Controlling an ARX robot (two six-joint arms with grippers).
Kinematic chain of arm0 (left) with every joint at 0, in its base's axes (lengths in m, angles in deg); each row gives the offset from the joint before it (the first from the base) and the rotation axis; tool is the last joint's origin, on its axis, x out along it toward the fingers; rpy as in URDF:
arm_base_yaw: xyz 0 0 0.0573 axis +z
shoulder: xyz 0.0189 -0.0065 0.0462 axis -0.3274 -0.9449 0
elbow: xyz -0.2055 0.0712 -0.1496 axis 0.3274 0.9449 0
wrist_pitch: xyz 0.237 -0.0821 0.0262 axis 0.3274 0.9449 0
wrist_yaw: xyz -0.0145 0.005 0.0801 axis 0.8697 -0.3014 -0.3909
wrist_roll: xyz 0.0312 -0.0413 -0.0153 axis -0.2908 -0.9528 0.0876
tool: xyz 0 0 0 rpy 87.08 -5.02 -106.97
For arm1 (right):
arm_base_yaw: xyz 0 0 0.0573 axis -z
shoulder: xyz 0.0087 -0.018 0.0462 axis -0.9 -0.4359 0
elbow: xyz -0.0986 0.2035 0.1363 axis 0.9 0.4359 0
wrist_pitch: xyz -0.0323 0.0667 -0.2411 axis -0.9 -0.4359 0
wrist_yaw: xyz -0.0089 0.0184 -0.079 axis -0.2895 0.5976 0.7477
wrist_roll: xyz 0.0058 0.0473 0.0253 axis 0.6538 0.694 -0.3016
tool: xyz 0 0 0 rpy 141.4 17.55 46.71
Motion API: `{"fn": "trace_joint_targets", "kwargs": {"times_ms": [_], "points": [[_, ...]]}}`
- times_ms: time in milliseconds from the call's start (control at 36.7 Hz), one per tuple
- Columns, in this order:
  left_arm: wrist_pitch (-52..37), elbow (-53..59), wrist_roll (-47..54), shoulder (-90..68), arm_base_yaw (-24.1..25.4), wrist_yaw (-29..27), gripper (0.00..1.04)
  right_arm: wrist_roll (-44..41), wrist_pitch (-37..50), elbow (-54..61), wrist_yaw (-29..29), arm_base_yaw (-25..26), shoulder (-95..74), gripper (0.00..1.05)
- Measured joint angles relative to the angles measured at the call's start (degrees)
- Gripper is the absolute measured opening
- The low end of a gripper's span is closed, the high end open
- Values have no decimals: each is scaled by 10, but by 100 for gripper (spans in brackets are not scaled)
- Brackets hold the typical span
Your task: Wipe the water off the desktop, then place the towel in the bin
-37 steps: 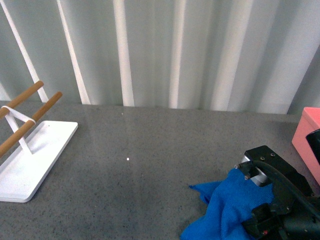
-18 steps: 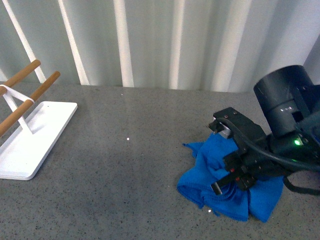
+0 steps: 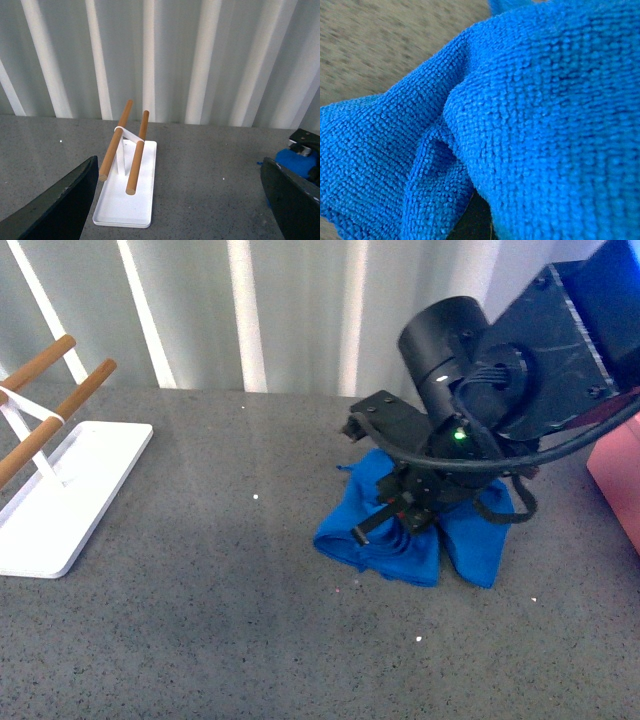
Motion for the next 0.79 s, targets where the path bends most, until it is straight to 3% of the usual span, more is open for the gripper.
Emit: {"fn": "trace_joint_targets", "kwargs": {"times_ms": [408, 572, 654, 790], "points": [[0, 0, 0, 0, 0, 0, 98, 75, 61, 60, -52, -144, 18, 4], [0, 0, 0, 0, 0, 0, 98, 86, 116, 136, 0, -129, 69, 4], [0, 0, 0, 0, 0, 0, 98, 34, 154, 185, 71, -109, 123, 4], [0, 0, 0, 0, 0, 0, 98, -51, 122, 194, 104, -85, 241, 4]]}}
